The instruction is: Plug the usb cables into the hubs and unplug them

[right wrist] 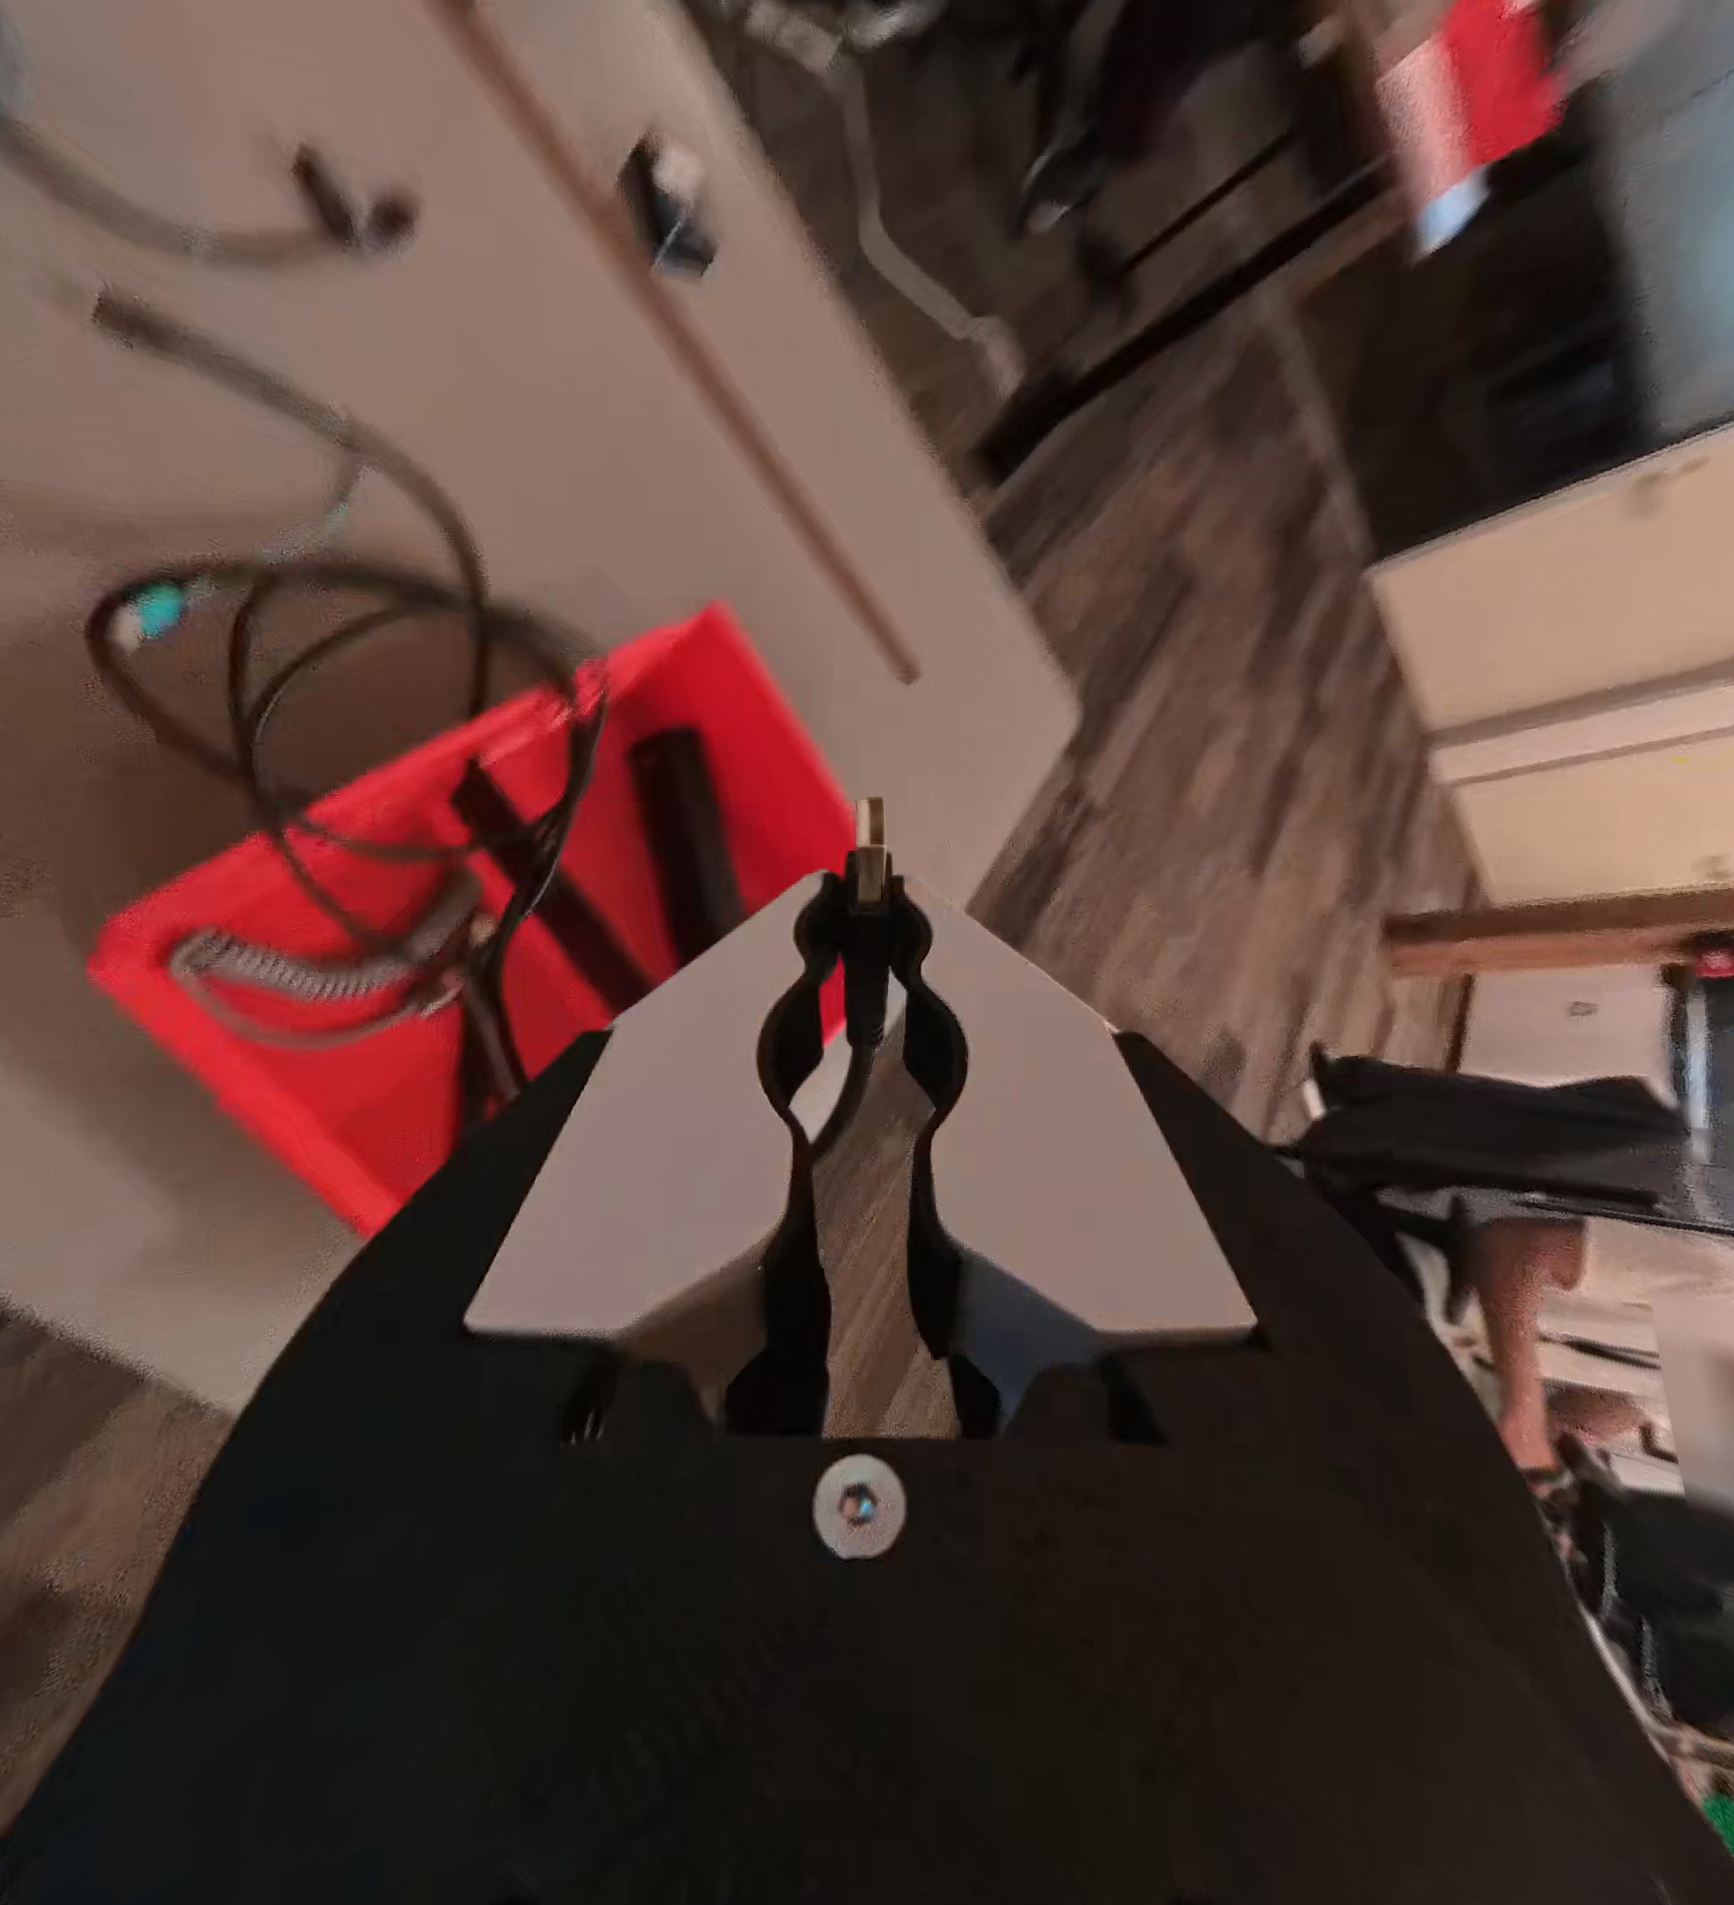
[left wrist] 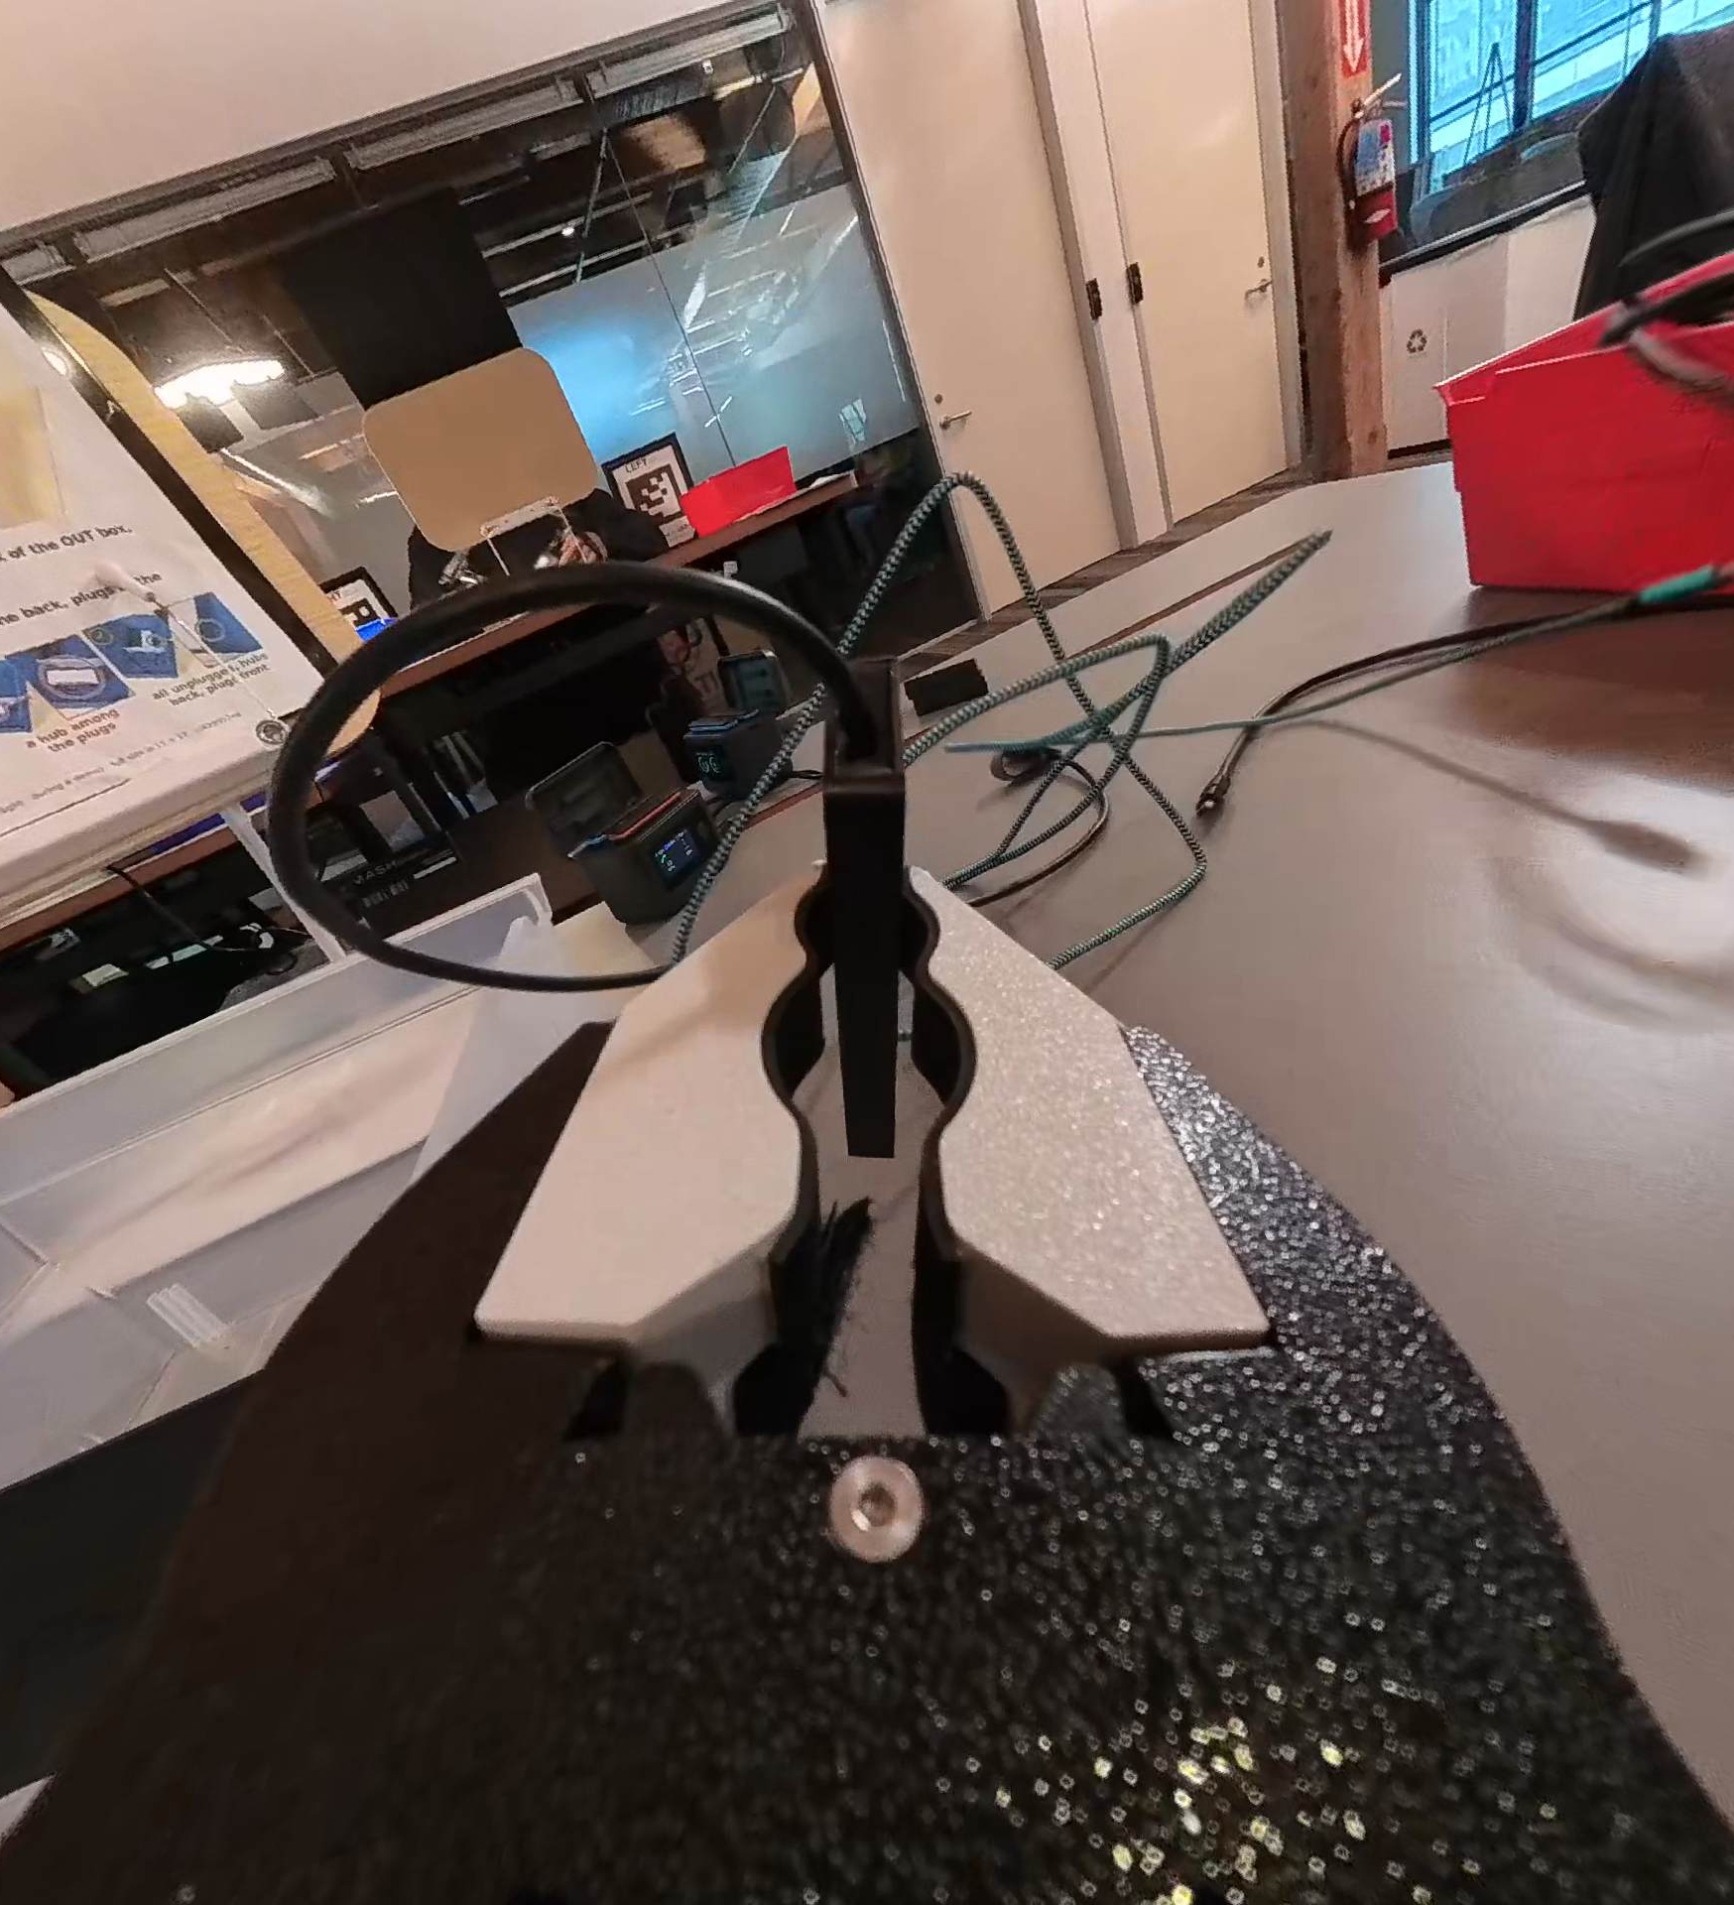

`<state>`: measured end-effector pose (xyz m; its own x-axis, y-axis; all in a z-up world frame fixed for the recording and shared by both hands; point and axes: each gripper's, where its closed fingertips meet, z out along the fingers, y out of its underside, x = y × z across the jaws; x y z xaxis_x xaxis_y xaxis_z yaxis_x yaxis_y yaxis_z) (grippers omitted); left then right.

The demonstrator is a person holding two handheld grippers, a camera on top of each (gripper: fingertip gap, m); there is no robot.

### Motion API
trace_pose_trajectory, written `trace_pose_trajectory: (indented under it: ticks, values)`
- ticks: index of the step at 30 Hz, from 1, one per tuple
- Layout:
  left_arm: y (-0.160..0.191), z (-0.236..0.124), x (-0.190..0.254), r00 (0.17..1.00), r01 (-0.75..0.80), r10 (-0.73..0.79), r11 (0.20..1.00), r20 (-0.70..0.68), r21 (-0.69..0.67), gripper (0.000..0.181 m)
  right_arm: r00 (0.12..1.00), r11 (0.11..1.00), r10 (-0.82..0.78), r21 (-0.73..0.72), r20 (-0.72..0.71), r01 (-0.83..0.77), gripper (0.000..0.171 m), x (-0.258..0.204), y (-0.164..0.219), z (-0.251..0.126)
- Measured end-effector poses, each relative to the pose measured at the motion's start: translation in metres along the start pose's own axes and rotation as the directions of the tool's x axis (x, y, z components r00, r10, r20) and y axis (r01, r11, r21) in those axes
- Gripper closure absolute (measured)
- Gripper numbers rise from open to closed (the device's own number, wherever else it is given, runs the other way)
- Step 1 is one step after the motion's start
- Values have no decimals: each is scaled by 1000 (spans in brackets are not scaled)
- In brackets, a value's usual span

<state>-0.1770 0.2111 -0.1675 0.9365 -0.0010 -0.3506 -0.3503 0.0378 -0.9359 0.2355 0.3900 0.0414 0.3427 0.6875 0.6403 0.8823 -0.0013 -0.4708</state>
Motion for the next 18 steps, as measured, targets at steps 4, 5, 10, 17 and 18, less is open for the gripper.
trace_pose_trajectory:
  ticks: [4, 5, 10, 17, 18]
  values:
    - [-1, -1, -2, 1000, 6, -6, 1000, 7, 9, 174, 975, 992, -22, -115, 221, 48, 164, -73, 54, 49]
    - [-1, -1, -2, 1000, 6, -6, 1000, 6, 10, 174, 964, 990, -13, -129, 266, 49, 164, -88, 63, 58]
    - [-1, -1, 1, 1000, 2, -2, 1000, -7, 10, 174, 902, 971, 112, -238, 417, -10, 137, -132, 94, 90]
    - [-1, 1, 5, 1000, -13, 13, 1000, -24, 10, 174, 958, 990, -31, -124, 284, 68, 116, -105, 28, 76]
    - [-2, 1, 6, 999, -17, 17, 1000, -27, 10, 174, 951, 993, -46, -87, 304, 76, 116, -113, 11, 75]
